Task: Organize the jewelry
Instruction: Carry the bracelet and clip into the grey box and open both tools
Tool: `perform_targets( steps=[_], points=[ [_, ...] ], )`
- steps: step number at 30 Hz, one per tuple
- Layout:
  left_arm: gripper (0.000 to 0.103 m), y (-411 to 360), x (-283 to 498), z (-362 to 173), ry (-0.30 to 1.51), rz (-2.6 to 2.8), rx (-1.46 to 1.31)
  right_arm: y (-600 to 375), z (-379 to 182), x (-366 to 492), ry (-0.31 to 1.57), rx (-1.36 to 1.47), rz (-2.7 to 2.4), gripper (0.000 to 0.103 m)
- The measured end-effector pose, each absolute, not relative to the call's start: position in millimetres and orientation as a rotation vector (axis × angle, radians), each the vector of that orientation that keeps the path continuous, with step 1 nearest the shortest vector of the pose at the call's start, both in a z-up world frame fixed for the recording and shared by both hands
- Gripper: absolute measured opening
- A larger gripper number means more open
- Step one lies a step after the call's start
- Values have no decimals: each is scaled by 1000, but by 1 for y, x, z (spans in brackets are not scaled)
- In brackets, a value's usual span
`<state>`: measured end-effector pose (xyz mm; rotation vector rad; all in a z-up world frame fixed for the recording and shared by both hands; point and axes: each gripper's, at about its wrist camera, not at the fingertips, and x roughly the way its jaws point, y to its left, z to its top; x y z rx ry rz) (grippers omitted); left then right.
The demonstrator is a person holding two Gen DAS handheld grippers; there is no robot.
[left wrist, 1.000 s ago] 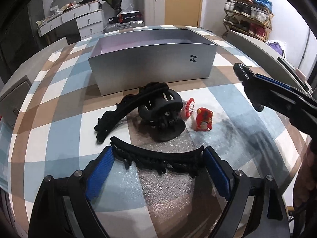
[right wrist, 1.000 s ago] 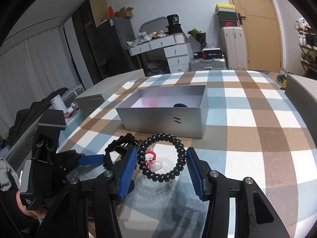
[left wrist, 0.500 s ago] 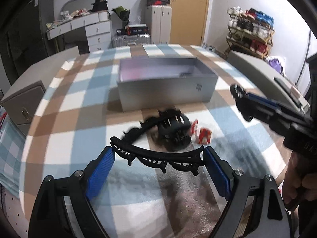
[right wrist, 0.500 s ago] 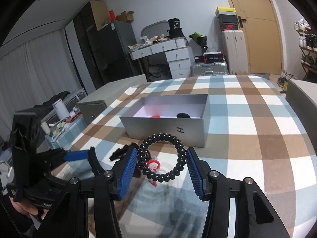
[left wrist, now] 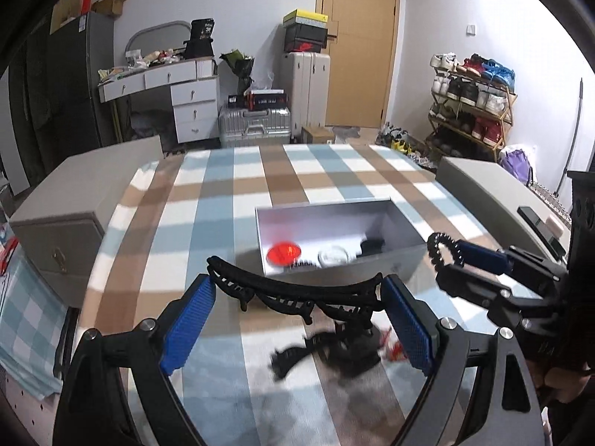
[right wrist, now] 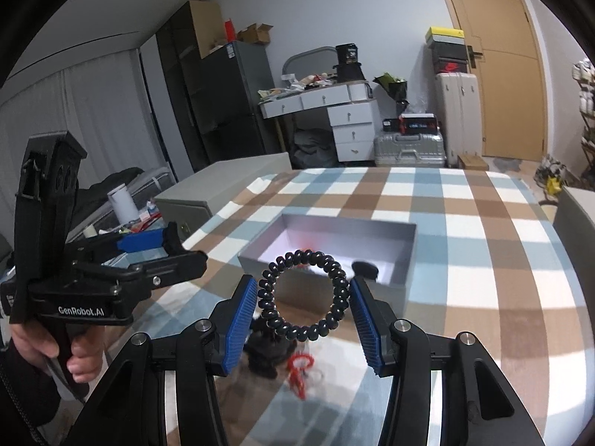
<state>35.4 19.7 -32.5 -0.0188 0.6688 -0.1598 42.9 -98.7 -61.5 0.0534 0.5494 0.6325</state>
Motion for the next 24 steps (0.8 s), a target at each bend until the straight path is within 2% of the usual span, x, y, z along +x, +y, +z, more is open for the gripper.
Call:
perform_targets(
  steps=[11,24],
  points=[
    [87,19,69,-26,649,-206,-16,-94,-51,84,537,79,640,50],
    [87,12,105,-40,709,-272,-66,-94,-56,128,585,76,628,50]
  ],
)
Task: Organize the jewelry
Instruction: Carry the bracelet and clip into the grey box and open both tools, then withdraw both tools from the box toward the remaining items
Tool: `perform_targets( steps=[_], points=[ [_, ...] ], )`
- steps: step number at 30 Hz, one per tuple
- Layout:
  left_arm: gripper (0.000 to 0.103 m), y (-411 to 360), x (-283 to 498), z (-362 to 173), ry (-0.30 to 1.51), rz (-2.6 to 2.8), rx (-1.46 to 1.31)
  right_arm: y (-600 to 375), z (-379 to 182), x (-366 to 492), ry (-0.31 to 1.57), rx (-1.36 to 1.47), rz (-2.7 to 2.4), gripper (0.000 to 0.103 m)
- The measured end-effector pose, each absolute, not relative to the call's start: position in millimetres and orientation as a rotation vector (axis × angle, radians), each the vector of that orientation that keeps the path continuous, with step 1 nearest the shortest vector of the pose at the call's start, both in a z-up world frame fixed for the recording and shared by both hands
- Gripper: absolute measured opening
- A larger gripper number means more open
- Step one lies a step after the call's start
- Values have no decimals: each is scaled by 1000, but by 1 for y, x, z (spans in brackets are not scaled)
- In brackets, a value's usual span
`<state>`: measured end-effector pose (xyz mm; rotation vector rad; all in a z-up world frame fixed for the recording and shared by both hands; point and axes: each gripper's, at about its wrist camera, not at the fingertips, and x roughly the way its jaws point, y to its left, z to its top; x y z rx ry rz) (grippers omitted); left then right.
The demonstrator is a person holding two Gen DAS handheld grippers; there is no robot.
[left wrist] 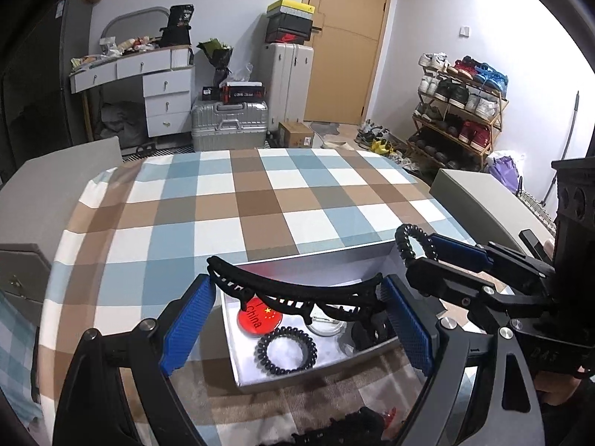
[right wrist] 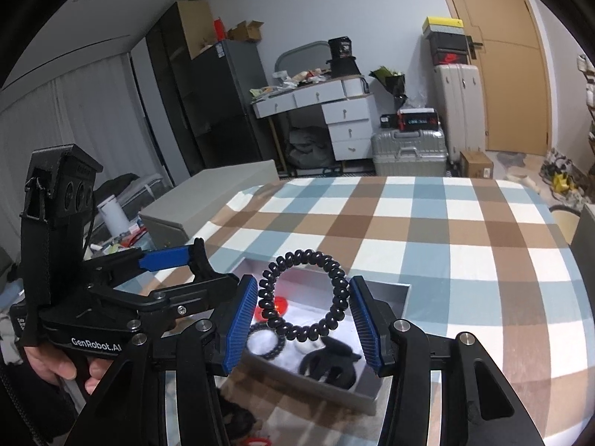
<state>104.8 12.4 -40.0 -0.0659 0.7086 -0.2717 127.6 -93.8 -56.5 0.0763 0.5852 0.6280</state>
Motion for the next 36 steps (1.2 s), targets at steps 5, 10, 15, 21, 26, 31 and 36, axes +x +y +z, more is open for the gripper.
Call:
perform_targets(
  steps=[5,10,15,21,26,31,36],
  points=[
    [87,8,113,-46,730,-296,-62,-97,-64,138,618,70,625,50],
    [87,7,119,-51,750,-321,-79,-98,-73,145,653,64,620,50],
    [87,8,126,-54,767,-338,-104,-98,-80,152,673,69,619,51],
    [88,8,128,-53,767,-370,-128,-98,-86,157,689,79,602,53],
    [88,13,129,-53,772,-402,-196,-102,-85,153,662,102,603,68],
    [90,14,123,-50,770,-388,-179,-112,-77,141,623,105,568,79],
    [91,15,114,-45,750,-374,-161,-122,-68,129,597,117,551,80]
  ],
)
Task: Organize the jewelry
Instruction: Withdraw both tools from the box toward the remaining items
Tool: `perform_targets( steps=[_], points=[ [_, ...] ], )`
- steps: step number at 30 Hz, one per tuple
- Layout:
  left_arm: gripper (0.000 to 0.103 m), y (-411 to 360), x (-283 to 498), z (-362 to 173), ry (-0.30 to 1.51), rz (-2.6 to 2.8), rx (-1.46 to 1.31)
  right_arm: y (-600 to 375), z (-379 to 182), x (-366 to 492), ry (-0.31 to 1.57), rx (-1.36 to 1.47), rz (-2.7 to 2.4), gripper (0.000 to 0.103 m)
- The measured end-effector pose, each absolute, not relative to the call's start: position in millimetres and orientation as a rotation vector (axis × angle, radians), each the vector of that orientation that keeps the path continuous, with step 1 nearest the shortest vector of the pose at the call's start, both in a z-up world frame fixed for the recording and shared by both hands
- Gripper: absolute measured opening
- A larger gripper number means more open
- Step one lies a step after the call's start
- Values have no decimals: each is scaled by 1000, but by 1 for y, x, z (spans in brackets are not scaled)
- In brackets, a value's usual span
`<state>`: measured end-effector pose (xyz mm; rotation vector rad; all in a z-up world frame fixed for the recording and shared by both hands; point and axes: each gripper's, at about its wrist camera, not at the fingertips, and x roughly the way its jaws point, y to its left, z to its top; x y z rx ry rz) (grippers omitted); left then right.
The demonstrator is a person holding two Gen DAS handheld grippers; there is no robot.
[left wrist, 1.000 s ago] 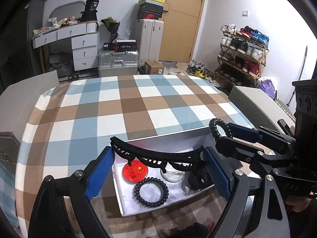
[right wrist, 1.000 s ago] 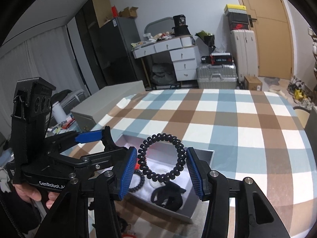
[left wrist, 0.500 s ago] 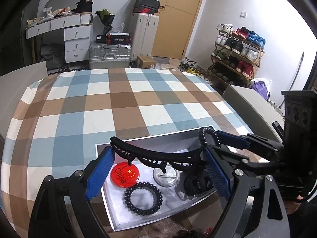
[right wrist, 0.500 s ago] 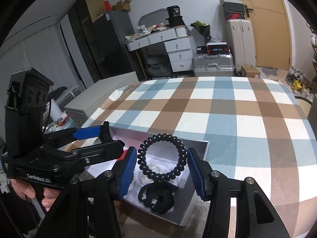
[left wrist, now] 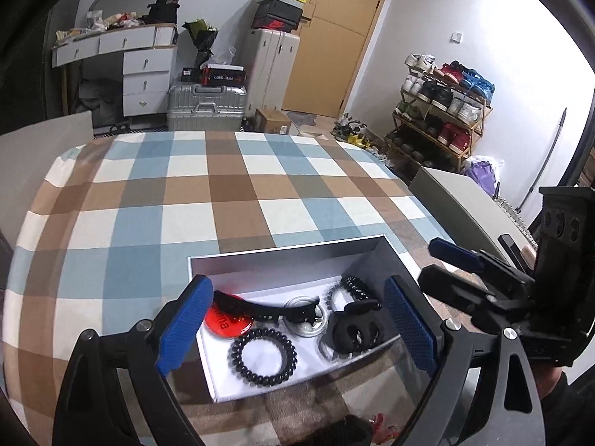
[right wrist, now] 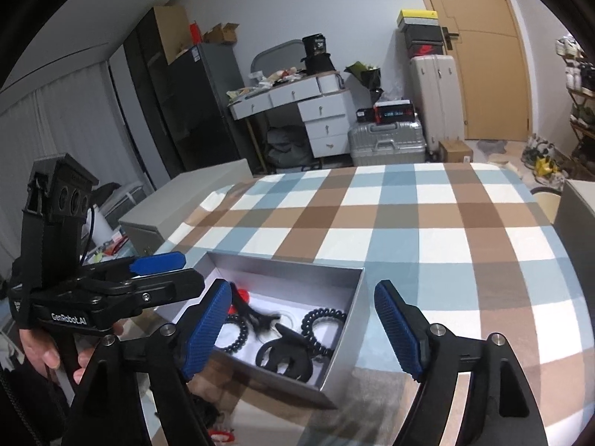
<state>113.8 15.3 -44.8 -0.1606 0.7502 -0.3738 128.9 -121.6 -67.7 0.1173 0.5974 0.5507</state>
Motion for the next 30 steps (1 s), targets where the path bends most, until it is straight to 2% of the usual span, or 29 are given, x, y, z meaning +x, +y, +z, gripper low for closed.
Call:
perform_targets(
  steps=[21,30],
  points=[
    [91,26,57,-18,614,-197,-71,-108,-32,60,494,66,588,86],
    [92,42,34,-30,617,-53,-65,-99,-51,30,524,-7,633,86]
  ],
)
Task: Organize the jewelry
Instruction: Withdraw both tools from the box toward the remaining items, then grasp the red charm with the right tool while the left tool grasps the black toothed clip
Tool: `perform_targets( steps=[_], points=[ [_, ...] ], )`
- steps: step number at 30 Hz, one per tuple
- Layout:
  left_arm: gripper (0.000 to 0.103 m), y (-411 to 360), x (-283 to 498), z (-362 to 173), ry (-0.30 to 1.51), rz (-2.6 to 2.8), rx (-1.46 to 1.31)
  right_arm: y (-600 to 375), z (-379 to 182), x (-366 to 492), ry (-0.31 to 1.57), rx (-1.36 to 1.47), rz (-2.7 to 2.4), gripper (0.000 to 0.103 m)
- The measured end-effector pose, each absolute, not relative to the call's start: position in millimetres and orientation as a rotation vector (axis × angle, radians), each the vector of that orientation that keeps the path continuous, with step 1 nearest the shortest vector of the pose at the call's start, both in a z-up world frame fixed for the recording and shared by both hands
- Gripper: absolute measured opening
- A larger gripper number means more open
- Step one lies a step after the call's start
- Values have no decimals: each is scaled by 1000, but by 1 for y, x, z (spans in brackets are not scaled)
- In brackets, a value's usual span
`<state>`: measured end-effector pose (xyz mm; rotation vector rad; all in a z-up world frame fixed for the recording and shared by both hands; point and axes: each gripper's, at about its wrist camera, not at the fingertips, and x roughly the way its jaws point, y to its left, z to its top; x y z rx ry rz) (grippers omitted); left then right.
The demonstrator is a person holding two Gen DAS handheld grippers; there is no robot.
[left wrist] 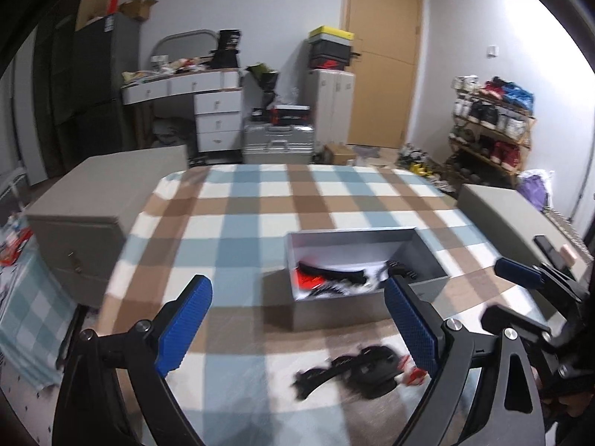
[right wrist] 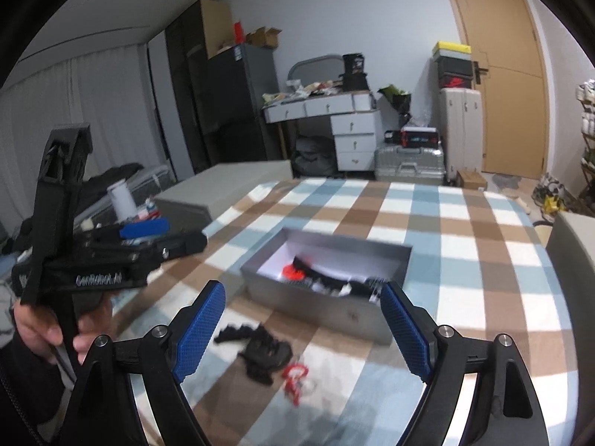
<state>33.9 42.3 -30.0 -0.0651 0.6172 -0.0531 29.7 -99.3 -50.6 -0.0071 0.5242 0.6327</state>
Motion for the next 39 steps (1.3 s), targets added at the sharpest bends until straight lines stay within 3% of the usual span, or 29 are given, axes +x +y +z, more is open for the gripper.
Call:
perform_targets(
  steps=[9,15,17,32,39],
  points=[
    [92,56,12,-71,717,3,-110,-88,-101,15,656,-105,656,80],
    [92,65,0,-84,764,27,-141,-80,-124,17,729,-143,677,68],
    [92,66,-3,-86,772,28,-144,-78,-127,19,748,-141,675,58],
    [92,65,-8,-91,800,3,-148,-72,-133,33,822,-145,630,28],
    [92,64,-7,-89,798,-4,-141,-75,-132,32,811,-125,631,19]
  ],
)
